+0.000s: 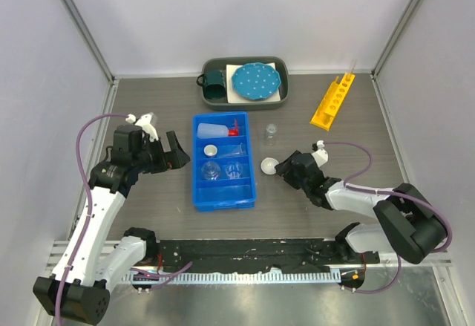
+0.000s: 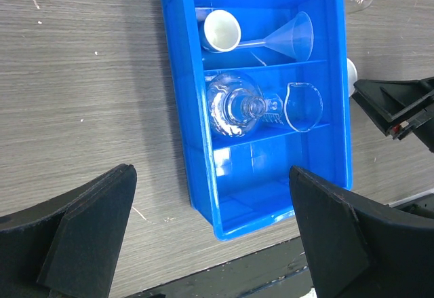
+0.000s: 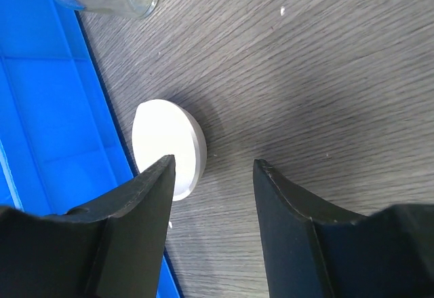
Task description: Organize the chemistry lab equipment
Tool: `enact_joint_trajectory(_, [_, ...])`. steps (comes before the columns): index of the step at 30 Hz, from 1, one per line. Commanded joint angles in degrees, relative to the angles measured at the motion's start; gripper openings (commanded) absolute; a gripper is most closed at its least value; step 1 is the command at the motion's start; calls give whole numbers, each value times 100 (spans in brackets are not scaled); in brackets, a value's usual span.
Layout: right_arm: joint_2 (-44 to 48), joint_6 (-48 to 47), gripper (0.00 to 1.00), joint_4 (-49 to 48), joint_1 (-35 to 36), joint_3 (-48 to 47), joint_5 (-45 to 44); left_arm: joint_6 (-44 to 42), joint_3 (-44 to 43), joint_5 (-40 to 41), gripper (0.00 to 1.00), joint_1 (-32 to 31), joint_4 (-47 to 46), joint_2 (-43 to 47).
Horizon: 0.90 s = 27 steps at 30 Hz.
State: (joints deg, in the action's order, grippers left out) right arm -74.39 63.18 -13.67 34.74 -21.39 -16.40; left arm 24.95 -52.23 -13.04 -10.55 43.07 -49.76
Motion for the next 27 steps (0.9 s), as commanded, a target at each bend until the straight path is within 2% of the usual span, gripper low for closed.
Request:
enact_joint_trajectory(1, [-154,63,55,-408,-20,-208,-56,-131,-51,47,100,-18,-150,98])
enact_joint_trajectory(6, [-409,107,54,-610,-29,-226,6,-131,-24,47,100,-26,-141,98])
enact_joint_trajectory(13, [-875,160,48,-882,-11,-287,164,-131,-42,91,100,-26,-88,133])
enact_joint_trajectory(16, [-963,177,32,-936,-20,-287,199,-139,-51,91,100,-26,-79,142])
enact_joint_trajectory(17, [-972,169,18,-936,-20,-287,199,-148,-59,100,100,-26,-79,150])
enact_joint_trajectory(19, [-937,116,1,-848,-20,-322,199,-140,-60,108,100,-26,-79,159])
enact_joint_trajectory(24, [-516,-130,1,-313,15,-392,32,-131,-51,91,100,-26,-62,194])
enact_joint_trajectory(27, [55,-358,1,249,68,-462,-178,-122,-51,82,100,-26,-53,238])
